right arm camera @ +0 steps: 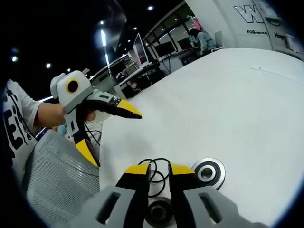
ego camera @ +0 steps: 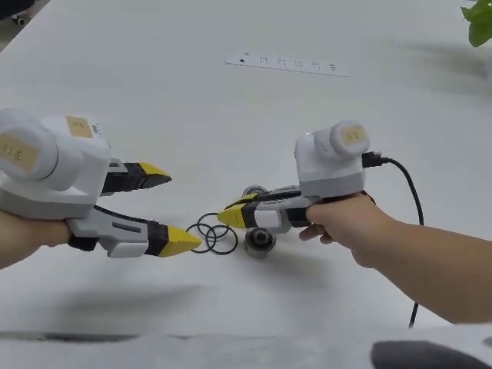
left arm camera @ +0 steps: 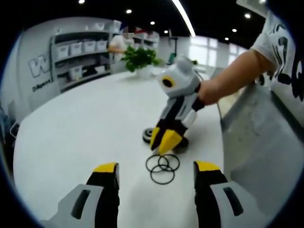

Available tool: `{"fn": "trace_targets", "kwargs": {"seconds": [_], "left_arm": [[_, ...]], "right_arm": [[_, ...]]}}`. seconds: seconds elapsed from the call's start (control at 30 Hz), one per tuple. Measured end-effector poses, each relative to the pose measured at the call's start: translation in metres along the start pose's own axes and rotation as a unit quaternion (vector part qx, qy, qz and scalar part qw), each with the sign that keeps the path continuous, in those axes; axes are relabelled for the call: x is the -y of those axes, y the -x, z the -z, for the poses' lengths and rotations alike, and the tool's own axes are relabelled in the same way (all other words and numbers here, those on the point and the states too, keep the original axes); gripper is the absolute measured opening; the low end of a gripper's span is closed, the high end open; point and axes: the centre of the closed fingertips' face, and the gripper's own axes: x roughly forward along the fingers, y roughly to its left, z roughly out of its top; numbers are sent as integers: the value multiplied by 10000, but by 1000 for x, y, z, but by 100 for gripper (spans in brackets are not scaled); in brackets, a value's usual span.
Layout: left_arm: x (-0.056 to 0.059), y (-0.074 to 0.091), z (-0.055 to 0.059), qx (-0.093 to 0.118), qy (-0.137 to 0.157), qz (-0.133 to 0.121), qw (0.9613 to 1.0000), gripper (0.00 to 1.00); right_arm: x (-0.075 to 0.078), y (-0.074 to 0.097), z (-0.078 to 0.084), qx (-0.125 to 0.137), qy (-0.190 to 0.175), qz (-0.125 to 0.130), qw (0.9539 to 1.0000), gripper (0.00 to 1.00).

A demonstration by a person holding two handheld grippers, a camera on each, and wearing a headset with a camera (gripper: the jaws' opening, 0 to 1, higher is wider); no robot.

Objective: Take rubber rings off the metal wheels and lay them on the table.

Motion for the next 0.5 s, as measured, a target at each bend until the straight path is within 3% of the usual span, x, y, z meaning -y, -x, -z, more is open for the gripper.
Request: {"fn": "trace_targets", "kwargs": {"seconds": [0.5], "left_arm": [[2,-4,-6,-19,-59,43,10000,65]], "right_arm": [[-3,18,-13,270,231,-42,9994,19]]}}
